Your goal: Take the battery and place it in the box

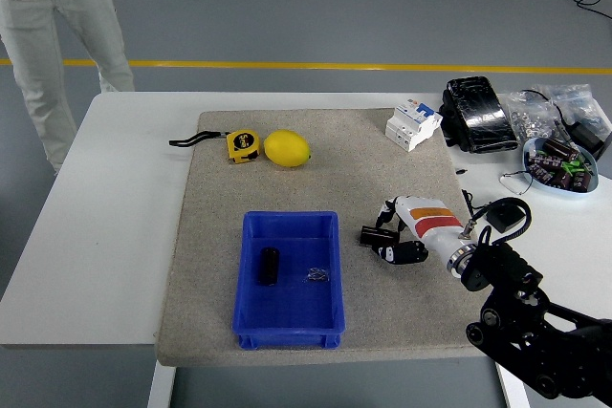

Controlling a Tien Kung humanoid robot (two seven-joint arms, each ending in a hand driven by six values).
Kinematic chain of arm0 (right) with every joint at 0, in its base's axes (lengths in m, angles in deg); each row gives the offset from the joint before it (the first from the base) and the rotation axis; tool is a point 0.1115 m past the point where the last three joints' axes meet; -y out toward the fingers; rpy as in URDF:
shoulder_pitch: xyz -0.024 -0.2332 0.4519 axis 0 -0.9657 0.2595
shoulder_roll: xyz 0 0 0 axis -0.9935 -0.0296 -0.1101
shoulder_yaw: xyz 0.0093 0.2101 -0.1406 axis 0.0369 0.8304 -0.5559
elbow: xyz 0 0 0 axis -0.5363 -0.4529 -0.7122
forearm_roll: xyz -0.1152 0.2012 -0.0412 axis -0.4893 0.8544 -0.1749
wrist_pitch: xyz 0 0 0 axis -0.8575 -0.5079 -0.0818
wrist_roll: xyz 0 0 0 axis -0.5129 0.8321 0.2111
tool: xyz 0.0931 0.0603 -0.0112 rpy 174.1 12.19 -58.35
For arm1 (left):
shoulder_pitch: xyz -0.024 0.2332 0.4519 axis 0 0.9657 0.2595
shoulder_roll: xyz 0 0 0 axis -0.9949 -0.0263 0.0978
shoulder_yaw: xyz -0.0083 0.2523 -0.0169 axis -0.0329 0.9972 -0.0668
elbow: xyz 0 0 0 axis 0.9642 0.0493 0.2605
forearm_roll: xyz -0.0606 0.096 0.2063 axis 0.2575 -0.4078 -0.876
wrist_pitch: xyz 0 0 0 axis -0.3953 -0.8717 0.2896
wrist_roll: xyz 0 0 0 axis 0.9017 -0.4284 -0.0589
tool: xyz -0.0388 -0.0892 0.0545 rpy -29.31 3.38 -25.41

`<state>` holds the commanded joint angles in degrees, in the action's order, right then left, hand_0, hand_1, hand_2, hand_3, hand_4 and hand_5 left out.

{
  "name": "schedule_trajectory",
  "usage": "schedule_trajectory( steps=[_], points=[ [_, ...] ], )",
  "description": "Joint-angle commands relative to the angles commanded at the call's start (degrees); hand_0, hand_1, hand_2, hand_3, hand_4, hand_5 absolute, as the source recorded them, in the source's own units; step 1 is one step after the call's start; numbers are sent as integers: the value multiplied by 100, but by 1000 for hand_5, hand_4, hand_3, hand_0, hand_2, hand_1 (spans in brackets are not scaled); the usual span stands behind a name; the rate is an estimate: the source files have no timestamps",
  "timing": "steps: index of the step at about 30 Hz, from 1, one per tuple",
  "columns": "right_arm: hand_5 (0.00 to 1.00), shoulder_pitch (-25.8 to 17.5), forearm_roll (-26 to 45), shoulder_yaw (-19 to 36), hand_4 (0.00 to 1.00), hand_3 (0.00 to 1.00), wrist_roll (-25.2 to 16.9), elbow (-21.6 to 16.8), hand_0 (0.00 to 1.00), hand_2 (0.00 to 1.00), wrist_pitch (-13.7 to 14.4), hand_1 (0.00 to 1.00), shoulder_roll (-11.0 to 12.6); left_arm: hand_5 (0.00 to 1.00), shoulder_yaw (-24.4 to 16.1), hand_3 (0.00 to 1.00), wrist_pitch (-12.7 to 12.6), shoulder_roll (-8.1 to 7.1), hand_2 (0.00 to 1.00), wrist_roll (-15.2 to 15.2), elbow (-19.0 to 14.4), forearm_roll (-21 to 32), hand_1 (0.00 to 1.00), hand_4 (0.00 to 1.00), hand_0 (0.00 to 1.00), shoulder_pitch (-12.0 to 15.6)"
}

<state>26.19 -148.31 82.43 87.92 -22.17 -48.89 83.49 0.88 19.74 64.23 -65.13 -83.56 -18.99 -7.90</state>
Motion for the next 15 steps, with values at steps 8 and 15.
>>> schedule_trajectory(
  steps=[8,15],
  points=[
    [310,1,-54,-114,809,505,-30,11,308,525,143,436,-42,672,-11,678,14,-1,741,5,-3,-27,700,709,722,-10],
    [293,21,-70,-176,797,495,-54,96,251,487,287,407,-50,669,2,678,17,-4,741,-2,-4,-15,699,707,722,-17]
  ],
)
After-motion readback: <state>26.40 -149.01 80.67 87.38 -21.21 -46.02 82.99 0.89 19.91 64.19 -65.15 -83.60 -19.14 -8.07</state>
